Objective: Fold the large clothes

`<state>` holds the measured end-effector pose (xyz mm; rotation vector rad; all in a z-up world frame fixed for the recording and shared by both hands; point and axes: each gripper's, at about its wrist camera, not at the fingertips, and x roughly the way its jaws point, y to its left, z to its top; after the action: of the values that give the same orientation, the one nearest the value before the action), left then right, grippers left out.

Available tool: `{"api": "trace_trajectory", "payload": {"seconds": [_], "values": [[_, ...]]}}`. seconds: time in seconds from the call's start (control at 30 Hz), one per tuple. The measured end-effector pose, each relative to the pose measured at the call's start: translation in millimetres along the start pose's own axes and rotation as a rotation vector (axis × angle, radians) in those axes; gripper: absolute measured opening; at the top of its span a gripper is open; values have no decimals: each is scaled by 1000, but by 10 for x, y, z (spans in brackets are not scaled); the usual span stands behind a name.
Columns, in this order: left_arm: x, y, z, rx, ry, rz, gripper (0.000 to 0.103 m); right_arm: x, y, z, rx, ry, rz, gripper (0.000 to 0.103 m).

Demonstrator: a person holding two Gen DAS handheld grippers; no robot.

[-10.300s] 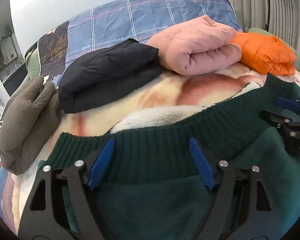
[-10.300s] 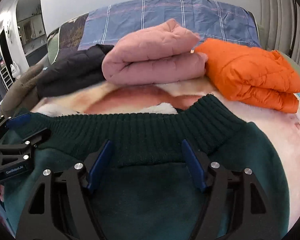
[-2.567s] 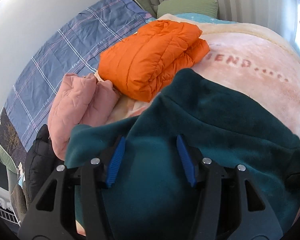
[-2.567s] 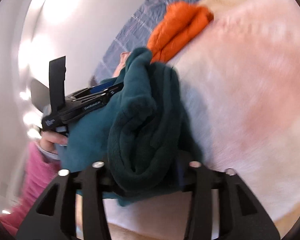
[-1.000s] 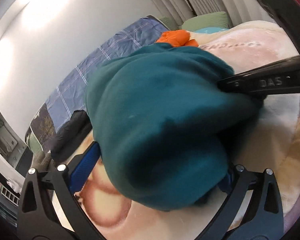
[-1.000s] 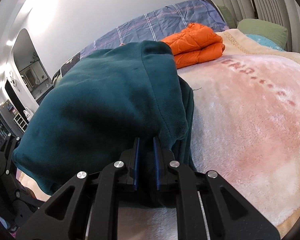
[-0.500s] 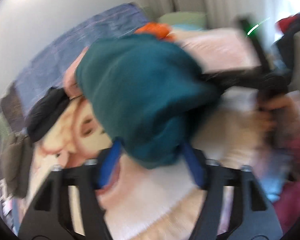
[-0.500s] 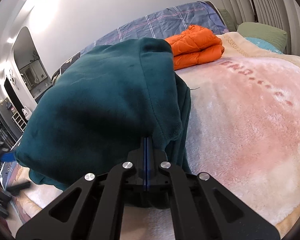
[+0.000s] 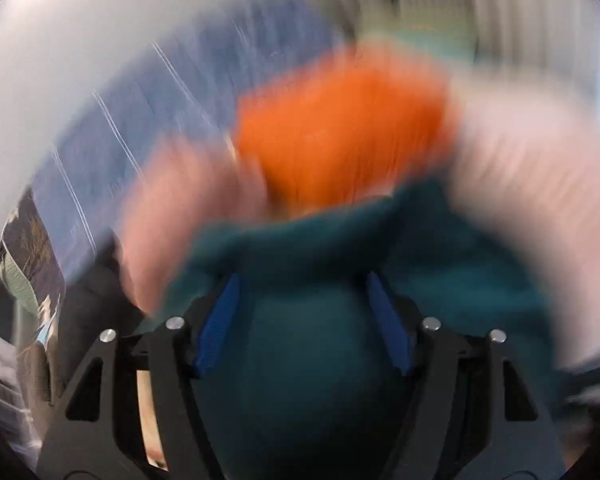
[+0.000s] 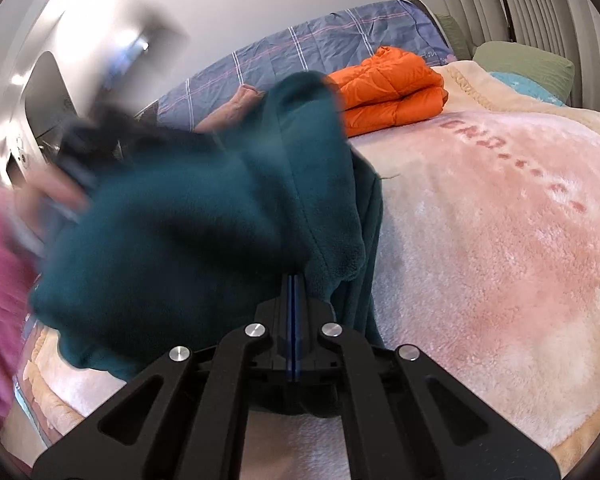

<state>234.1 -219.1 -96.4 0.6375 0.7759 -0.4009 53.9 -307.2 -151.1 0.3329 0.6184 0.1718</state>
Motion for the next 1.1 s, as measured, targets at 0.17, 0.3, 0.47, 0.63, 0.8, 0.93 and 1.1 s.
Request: {"api": "trace_trajectory", "payload": {"seconds": [0.17,0.3,0.47,0.63,0.8,0.93,1.1], "values": [[92,197,-95,-97,-11,-76,69,3,91,39,-49,14,-17,0],[47,174,-141,-104,-49,-51,69,-224,122,242,-46,33,31,11],[-124,306,-121,-129,-78,-61,68,-446,279,923,-98,-94,68,12],[-177,319,-112,-133,-99,-53,69,164,290,1513,6,-21,194,12],[-180,355,-122,-151,-109,-76,69,1095,98,1413,51,161,25,7],[-142,271,-59,-129,-101,-62,68,1225,-180,1263,179,145,120,7],[13,366,-37,-165,-66,-122,69,1308,-116,1301,164,166,76,7]]}}
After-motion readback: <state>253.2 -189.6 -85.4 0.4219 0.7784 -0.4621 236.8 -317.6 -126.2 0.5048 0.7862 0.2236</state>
